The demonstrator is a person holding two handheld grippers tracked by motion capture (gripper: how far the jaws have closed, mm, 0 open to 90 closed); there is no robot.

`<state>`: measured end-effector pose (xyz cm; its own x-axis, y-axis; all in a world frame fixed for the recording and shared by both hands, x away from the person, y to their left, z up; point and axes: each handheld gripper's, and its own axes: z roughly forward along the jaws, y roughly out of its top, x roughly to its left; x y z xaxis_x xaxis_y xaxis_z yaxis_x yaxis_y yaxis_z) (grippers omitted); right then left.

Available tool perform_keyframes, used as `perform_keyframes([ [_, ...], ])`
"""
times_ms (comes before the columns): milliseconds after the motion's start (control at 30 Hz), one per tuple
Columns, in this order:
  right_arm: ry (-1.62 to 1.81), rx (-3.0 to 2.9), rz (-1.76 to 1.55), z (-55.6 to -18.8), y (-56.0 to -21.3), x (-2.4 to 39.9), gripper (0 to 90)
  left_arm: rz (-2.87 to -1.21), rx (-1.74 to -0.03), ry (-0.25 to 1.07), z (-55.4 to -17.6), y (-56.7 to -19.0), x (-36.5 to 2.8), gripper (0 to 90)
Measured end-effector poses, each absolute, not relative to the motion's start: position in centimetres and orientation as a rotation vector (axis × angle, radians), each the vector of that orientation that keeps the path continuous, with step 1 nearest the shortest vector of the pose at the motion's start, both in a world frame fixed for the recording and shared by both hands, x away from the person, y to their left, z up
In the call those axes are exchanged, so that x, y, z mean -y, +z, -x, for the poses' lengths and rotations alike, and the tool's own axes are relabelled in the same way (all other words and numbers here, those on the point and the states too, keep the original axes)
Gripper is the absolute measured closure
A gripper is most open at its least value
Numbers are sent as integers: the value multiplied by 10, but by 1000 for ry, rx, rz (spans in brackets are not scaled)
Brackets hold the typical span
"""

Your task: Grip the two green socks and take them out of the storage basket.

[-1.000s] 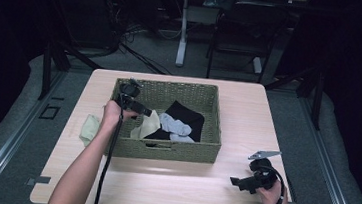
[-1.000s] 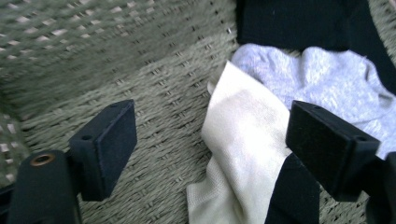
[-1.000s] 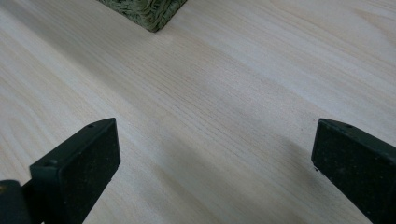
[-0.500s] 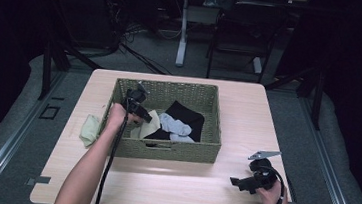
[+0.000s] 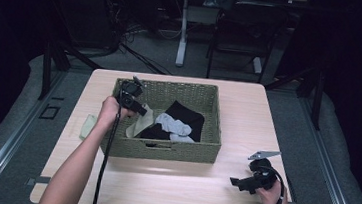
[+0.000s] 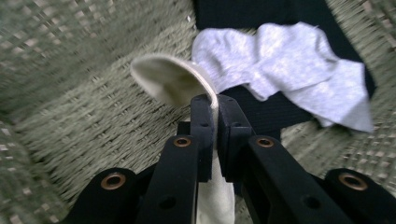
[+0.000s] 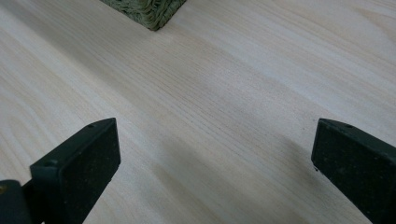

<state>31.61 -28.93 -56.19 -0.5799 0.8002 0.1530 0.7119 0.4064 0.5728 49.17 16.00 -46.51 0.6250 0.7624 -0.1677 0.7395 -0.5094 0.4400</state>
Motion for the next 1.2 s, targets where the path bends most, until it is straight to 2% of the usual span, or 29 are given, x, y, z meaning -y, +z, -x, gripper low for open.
perform_keyframes([
  [767, 897, -2519, -1363, -316, -562, 289, 5, -2339, -1071, 258, -471, -362, -168, 864],
  [1200, 870, -2500, -1360, -316, -563, 287, 0, -2279, -1128, 368, -455, -323, -209, 862],
])
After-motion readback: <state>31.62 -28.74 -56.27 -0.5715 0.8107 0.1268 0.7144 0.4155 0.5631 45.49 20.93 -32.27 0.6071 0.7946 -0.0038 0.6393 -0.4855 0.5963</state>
